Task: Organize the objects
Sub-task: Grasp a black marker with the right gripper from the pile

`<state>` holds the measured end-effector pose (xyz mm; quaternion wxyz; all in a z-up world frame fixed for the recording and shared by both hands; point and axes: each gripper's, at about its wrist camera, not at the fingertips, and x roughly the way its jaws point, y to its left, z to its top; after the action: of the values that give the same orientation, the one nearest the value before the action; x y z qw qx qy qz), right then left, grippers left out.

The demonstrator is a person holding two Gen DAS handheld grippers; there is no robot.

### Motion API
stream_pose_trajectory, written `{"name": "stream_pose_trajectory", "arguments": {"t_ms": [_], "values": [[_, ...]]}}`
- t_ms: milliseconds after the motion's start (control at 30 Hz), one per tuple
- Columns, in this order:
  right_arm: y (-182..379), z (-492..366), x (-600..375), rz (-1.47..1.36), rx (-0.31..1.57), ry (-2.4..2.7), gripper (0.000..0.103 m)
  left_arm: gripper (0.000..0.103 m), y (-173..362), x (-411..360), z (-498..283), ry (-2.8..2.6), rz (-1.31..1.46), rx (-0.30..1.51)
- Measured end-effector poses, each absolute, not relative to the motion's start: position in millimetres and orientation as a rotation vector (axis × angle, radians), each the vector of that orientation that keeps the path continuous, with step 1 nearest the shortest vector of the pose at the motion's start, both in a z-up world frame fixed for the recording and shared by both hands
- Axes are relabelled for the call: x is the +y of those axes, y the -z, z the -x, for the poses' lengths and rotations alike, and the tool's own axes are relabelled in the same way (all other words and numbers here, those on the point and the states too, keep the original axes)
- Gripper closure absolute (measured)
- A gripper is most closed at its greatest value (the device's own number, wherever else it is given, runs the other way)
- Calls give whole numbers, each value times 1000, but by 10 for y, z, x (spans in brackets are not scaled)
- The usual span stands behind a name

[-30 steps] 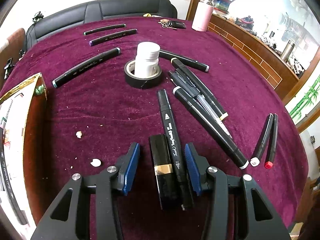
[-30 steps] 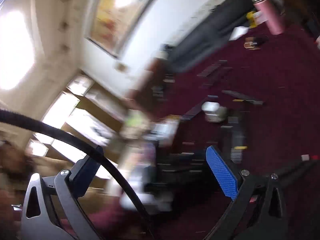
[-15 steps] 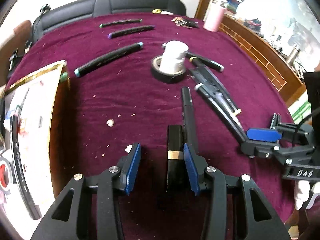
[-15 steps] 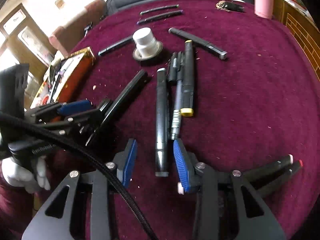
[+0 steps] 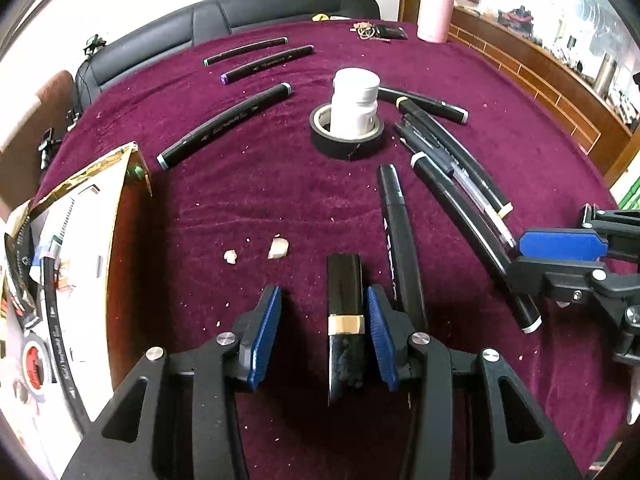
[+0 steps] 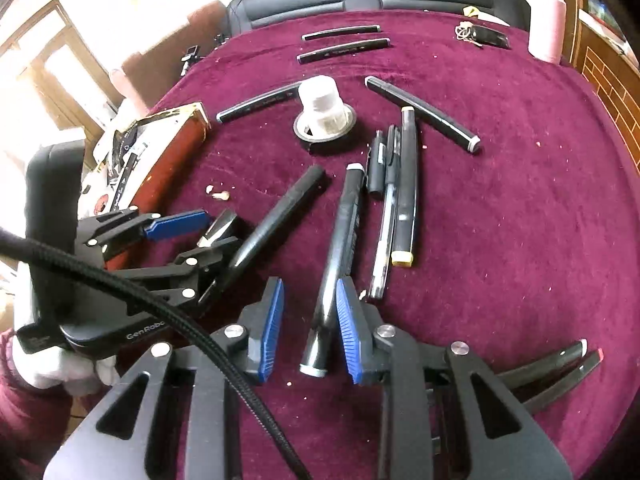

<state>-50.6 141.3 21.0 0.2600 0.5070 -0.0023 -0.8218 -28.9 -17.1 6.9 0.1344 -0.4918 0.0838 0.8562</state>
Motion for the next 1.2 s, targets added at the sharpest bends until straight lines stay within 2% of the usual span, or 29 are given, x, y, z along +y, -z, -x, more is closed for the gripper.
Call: {"name": "stream_pose_trajectory", "arguments": {"t_ms": [133,433,500,567,633,833,933,1200], "values": [[-142,580,1298,-1412,52,2202,77,73,-77,-258,291,-2489,1418,180],[-191,813,1144,-1474,115,2278,78,73,-66,-202,326,-2495,1430,206],[-198,820,1217,-1475,11,2219,78,73,-64,-219,306,-2495,1416,195],[-174,848,1395,-1453,-266,2040,78,73,-65,-247,307,-2487,1413,176],[-132,886,1554,-1469,-389,2001,78,73,-71,-281,326,-2480,1416,140],[19,981,1693,-1577,-369,2077,78,73,-72,-317,318,-2481,1399,102],[-97,944,1703,-1512,-396,2066,78,73,-71,-319,314,-2478,1394,106],[-159,902,1411,-1545,-151,2121,78,73,-61,-328,294,-2498,1366,83]]}}
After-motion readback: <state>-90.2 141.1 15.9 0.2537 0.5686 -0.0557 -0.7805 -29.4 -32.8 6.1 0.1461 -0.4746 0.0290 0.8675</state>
